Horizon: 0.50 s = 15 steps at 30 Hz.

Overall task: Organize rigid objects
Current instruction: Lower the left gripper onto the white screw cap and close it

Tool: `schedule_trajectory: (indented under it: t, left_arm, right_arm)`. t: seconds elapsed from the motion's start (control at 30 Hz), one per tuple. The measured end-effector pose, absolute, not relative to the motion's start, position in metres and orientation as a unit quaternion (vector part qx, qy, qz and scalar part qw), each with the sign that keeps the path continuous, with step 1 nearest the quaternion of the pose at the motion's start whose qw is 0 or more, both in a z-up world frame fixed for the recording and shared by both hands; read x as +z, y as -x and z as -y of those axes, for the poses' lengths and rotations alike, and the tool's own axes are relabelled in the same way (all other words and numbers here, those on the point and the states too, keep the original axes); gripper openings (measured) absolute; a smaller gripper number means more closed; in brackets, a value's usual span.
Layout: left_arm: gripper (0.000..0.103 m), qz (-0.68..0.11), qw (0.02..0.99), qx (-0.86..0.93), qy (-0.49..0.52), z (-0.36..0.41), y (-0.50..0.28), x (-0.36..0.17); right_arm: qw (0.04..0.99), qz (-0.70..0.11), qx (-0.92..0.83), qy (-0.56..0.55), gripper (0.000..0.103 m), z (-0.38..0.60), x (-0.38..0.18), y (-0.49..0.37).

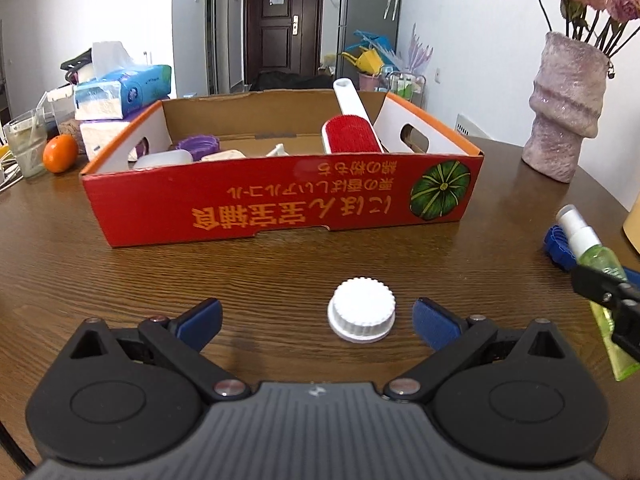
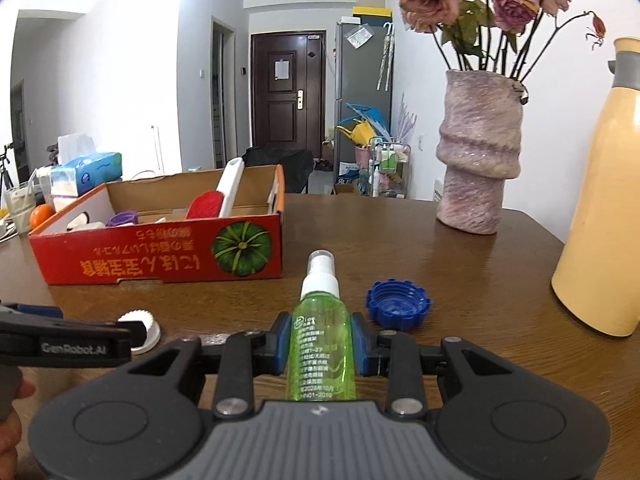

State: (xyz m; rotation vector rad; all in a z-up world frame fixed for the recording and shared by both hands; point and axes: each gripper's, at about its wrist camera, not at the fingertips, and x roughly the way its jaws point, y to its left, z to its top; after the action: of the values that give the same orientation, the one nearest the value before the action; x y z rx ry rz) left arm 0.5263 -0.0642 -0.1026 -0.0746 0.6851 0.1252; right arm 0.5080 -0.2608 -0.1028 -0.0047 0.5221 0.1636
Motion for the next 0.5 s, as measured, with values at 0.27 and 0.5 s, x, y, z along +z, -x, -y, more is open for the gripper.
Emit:
schedule_trajectory:
  t: [0.27,0.5]
  left_arm:
    - [0.103,-0.339,0.937,0.082,0.031,0.076,-0.538,-0.107]
    - [0.089,-0.342,0.935,0.091,0.029,0.083,-0.545,-0.11]
  right_arm:
    - [0.967,-0.246,0.063,-0.014,0.03,0.278,-0.099,-0.511]
    - [0.969,-0.241,0.058,-0.018,0.03,0.281,-0.097,-0.511]
